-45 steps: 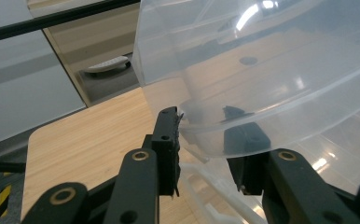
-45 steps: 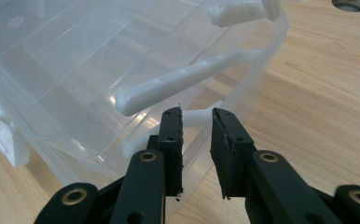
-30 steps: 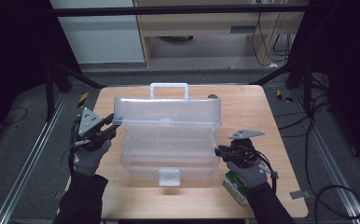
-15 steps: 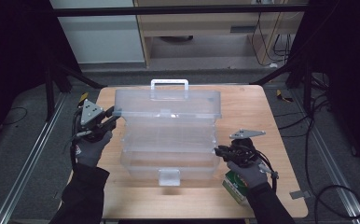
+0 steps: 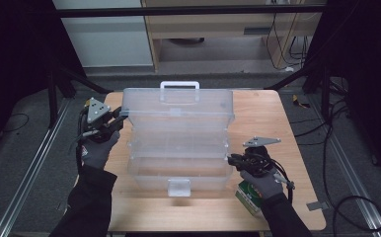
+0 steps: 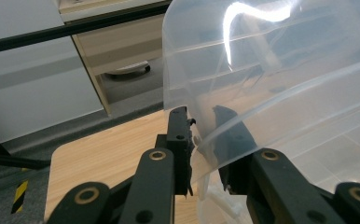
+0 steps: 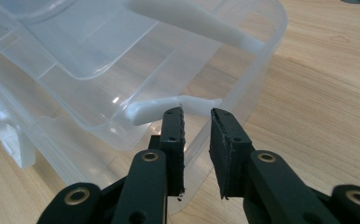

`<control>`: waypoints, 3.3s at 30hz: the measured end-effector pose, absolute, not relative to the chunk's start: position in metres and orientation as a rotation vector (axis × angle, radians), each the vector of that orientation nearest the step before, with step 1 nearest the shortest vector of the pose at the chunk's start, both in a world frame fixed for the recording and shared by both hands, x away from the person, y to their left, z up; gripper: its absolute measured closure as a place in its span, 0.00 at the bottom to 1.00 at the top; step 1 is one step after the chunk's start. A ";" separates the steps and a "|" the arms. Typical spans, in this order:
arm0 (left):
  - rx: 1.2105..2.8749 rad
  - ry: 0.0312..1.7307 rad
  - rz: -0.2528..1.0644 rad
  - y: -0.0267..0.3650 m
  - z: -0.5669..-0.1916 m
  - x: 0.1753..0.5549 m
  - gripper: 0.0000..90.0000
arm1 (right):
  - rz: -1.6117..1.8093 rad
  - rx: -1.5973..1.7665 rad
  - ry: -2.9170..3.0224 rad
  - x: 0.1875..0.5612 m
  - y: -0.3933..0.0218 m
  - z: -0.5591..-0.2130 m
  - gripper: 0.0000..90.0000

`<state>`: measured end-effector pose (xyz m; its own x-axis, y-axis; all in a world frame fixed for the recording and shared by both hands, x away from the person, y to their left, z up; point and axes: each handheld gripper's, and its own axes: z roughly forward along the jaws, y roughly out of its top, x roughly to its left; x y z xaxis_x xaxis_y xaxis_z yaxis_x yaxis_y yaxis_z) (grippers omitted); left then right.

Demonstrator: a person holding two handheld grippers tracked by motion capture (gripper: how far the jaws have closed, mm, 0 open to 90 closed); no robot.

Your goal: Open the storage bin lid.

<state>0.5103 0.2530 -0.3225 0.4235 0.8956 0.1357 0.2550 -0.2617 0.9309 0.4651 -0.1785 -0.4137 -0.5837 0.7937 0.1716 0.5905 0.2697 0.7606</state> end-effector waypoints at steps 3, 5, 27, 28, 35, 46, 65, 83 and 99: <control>1.751 1.001 0.872 0.253 -0.322 0.512 0.85 | 1.210 1.284 2.296 0.465 -0.178 -0.414 0.84; 1.749 1.003 0.871 0.253 -0.321 0.514 0.85 | 1.210 1.287 2.297 0.465 -0.178 -0.414 0.84; 1.740 1.045 0.870 0.248 -0.312 0.536 0.86 | 1.197 1.292 2.300 0.464 -0.177 -0.413 0.84; 1.738 1.046 0.870 0.247 -0.312 0.537 0.86 | 1.197 1.289 2.301 0.464 -0.177 -0.413 0.84; 1.745 1.060 0.870 0.246 -0.309 0.544 0.86 | 1.198 1.291 2.301 0.464 -0.177 -0.413 0.84; 1.741 1.076 0.871 0.244 -0.307 0.556 0.86 | 1.197 1.274 2.304 0.465 -0.177 -0.413 0.84; 1.737 1.098 0.866 0.240 -0.306 0.578 0.86 | 1.187 1.271 2.310 0.466 -0.177 -0.412 0.84; 1.735 1.117 0.850 0.239 -0.308 0.597 0.87 | 1.183 1.269 2.313 0.466 -0.176 -0.412 0.84; 1.729 1.141 0.843 0.236 -0.312 0.615 0.86 | 1.184 1.265 2.314 0.466 -0.176 -0.412 0.83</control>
<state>0.6145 0.2365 -0.3124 0.3493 0.9344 0.0703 0.3412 -0.1967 0.9192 0.4659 -0.1764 -0.4122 -0.5914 0.7915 0.1539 0.5879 0.2927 0.7541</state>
